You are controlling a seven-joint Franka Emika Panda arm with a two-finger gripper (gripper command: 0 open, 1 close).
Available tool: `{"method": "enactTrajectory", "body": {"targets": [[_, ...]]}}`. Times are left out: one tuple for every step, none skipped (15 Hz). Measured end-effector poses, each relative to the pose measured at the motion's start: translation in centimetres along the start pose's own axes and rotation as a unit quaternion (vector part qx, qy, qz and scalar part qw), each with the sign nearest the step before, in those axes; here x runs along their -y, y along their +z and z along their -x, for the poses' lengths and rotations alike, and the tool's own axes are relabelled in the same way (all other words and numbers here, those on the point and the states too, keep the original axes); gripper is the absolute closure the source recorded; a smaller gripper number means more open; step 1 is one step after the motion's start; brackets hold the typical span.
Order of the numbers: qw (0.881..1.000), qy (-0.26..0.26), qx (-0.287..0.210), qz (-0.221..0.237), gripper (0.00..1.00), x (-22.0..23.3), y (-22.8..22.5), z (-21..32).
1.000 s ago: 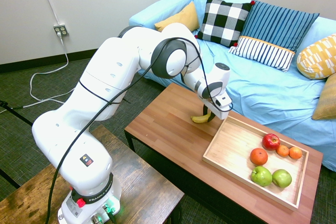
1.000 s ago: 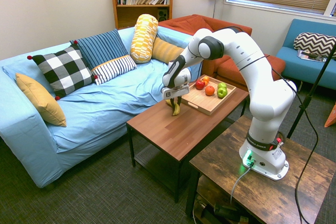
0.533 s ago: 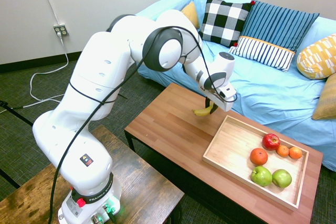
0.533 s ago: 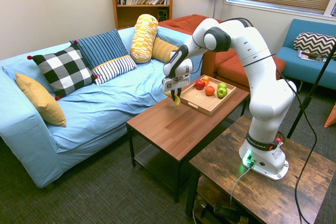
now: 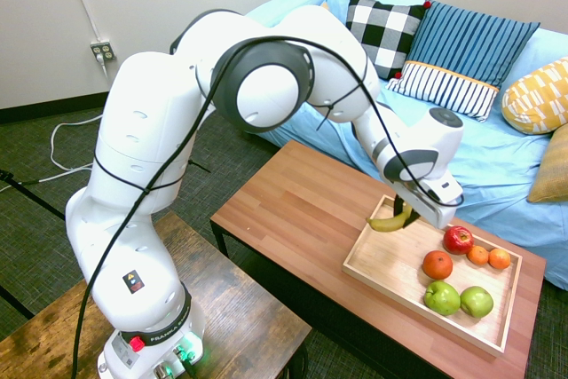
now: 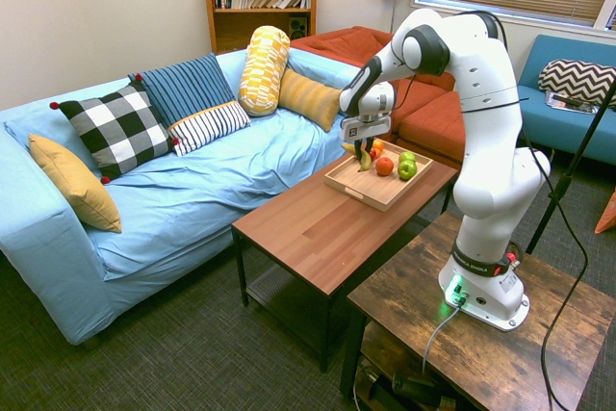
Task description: Put banana in the tray
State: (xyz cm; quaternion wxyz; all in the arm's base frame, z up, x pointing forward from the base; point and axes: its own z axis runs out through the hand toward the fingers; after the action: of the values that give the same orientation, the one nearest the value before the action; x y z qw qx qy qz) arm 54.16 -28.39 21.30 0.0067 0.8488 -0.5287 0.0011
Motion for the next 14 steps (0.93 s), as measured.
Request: {"method": "enactTrajectory", "body": {"targets": [[1.0,0.003,0.002,0.003,1.0,-1.1,1.2,-0.7],[1.0,0.007,0.004,0.009,1.0,-1.8,2.8,-1.1],[1.0,0.01,0.006,0.013,1.0,-2.1,4.3,-1.2],[1.0,0.012,0.007,0.017,1.0,-2.2,5.7,-1.2],[1.0,0.015,0.01,0.02,1.0,-2.2,7.0,-1.2],[1.0,0.019,0.011,0.021,1.0,-2.1,8.2,-1.3],[0.999,0.023,0.011,0.021,1.0,-2.0,9.1,-1.4],[0.999,0.026,0.01,0.021,1.0,-1.9,9.9,-1.7],[0.999,0.029,0.01,0.021,0.0,-1.8,10.4,-1.9],[0.999,0.031,0.01,0.02,0.0,-1.7,10.6,-2.1],[0.999,0.033,0.01,0.018,0.0,-1.6,10.7,-2.3],[0.999,0.035,0.01,0.017,0.0,-1.5,10.7,-2.4],[0.999,0.035,0.01,0.017,0.0,-1.4,10.9,-2.4],[0.999,0.035,0.01,0.017,0.0,-1.4,11.1,-2.5]]}}
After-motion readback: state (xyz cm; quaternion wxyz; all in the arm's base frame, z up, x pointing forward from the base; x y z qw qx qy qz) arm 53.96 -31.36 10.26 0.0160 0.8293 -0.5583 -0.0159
